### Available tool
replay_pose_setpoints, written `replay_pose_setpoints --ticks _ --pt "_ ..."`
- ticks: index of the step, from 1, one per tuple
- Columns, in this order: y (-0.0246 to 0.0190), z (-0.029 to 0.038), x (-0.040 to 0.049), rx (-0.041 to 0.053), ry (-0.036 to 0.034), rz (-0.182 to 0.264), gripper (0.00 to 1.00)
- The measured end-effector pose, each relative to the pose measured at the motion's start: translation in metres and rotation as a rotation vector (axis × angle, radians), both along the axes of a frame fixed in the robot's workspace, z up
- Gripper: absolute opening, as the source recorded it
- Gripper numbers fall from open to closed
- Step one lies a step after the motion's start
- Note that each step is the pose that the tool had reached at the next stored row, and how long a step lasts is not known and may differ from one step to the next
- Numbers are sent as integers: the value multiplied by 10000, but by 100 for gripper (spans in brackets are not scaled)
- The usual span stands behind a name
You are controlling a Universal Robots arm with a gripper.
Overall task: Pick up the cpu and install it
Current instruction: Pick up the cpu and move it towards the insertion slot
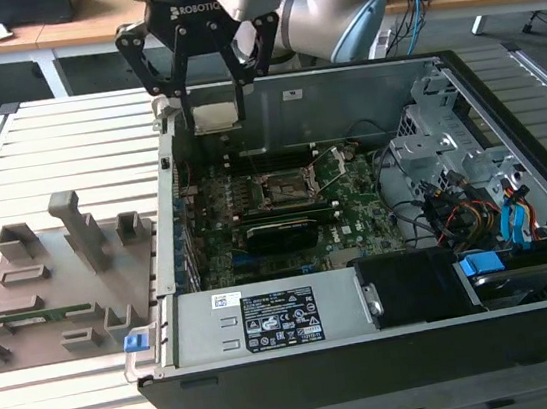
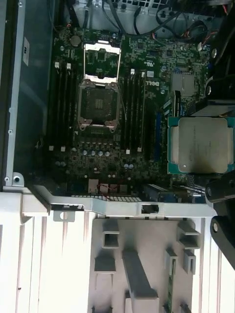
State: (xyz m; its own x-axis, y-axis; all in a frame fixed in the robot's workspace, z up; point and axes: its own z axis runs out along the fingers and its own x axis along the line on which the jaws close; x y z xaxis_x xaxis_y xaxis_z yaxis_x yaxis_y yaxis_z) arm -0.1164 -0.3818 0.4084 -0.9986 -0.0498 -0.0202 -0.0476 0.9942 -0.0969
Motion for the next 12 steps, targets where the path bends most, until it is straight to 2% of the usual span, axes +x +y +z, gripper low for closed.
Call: replay_pose_setpoints --ticks 3,4,5,6,7,8,10,11,12 --pt "5 -2 52 22 2 1 55" --pt "6 -3 65 115 2 -2 55" --pt "6 -3 77 274 1 -14 55" --pt "6 -3 81 516 1 -22 55" --pt "6 -3 83 924 2 -27 55" --pt "6 -3 84 1234 2 -29 55" --pt "6 -3 88 1725 2 -30 55" --pt "8 -4 98 1733 2 -30 55" --pt "24 -4 120 1372 4 -34 55"
